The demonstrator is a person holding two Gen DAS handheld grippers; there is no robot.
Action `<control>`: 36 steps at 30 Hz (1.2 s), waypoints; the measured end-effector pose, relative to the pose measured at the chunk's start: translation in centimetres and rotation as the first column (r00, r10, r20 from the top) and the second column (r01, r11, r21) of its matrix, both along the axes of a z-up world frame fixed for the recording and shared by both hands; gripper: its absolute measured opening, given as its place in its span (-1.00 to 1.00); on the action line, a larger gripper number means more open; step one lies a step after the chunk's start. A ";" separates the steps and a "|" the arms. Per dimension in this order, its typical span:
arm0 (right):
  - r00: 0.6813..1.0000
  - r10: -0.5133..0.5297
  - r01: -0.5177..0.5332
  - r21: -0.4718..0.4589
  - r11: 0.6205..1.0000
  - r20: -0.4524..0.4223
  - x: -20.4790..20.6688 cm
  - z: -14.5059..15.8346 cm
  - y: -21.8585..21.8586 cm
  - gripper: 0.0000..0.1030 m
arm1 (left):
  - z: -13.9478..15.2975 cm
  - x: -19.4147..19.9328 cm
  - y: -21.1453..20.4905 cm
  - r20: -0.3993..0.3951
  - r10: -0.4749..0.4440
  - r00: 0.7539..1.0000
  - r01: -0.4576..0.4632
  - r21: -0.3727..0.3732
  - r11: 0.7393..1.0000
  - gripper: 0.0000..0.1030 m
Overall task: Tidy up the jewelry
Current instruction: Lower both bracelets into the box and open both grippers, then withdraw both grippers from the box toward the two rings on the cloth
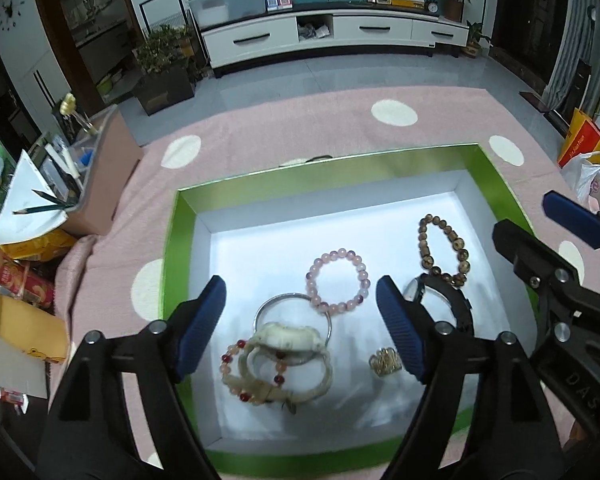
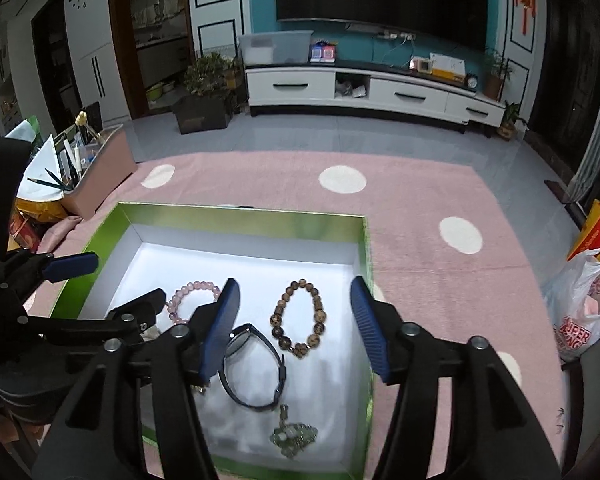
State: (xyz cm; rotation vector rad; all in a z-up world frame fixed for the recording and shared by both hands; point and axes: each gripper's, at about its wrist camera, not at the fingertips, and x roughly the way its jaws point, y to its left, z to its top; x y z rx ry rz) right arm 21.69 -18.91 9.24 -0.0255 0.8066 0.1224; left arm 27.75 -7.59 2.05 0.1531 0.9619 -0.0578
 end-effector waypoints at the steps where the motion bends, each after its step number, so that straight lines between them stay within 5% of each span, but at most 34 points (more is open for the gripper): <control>1: 1.000 -0.004 0.004 0.000 1.000 0.006 -0.4 0.3 -0.2 0.25 | 0.3 -0.5 0.0 0.007 0.000 1.000 0.000 0.001 1.000 0.66; 20: 0.996 -0.039 0.041 -0.021 0.999 0.080 -8.6 4.1 -1.0 0.55 | 4.8 -9.4 1.5 0.146 -0.005 0.989 0.002 0.022 1.000 0.84; 36: 0.995 -0.077 0.075 0.029 0.997 0.058 -15.0 3.0 -1.5 0.72 | 4.3 -16.8 5.7 0.172 0.062 0.983 -0.056 -0.039 0.998 0.95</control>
